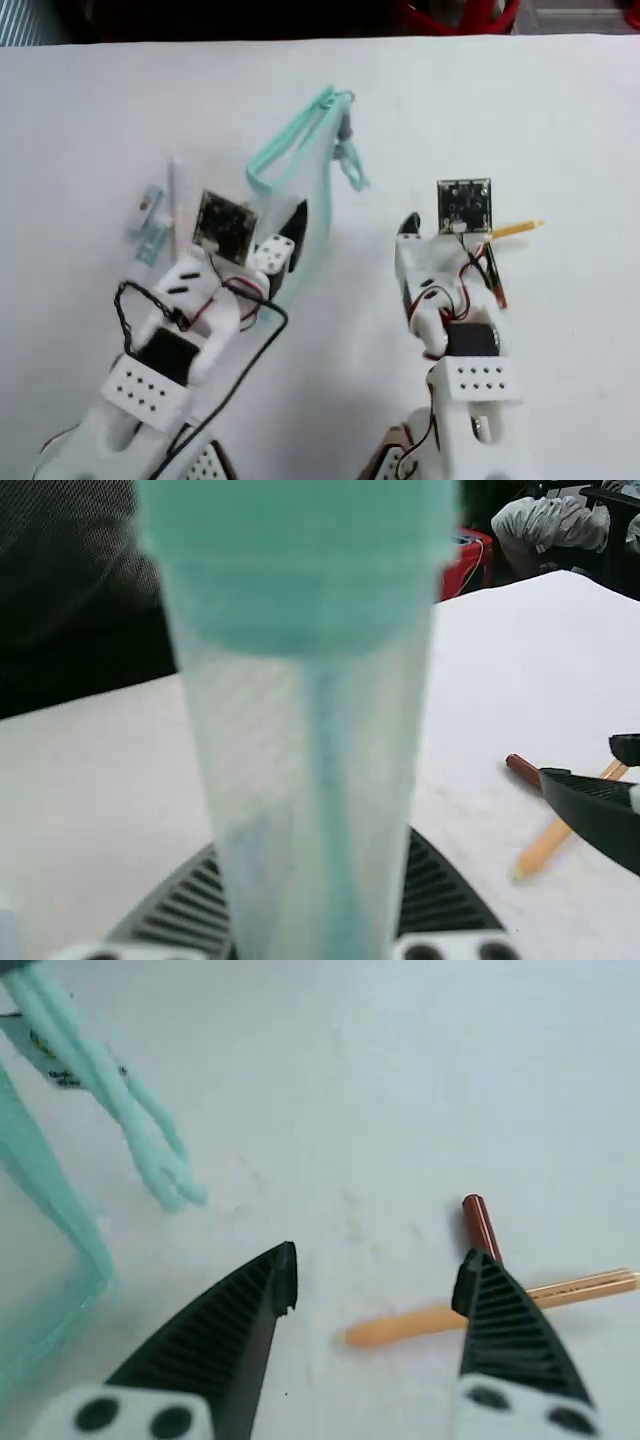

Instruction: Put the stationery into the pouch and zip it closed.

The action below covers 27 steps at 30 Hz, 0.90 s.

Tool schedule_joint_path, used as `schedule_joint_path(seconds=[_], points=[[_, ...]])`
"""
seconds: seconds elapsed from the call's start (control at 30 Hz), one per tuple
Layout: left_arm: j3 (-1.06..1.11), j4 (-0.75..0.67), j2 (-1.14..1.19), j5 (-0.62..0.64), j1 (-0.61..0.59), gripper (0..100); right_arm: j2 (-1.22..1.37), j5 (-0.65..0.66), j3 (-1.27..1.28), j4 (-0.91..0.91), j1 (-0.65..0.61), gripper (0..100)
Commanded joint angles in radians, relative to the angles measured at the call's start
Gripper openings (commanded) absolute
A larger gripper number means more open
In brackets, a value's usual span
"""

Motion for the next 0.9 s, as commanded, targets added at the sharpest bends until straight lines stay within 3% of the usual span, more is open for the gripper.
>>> schedule_joint_path(seconds=[0.0, 0.23, 0.47, 0.87], points=[[0.057, -0.106, -0.041, -0.084, 0.018, 7, -0.005, -0.009, -0.025, -0.018, 0.007, 25.1], [0.112, -0.092, -0.041, -0.117, 0.016, 12, -0.005, -0.009, -0.025, -0.018, 0.007, 25.1], [-0.014, 0.166, -0.041, -0.017, 0.010, 17, -0.005, -0.009, -0.028, -0.010, 0.005, 25.1], [-0.135, 0.445, -0.041, -0.006, -0.002, 17, -0.005, -0.009, -0.029, -0.008, 0.001, 25.1]])
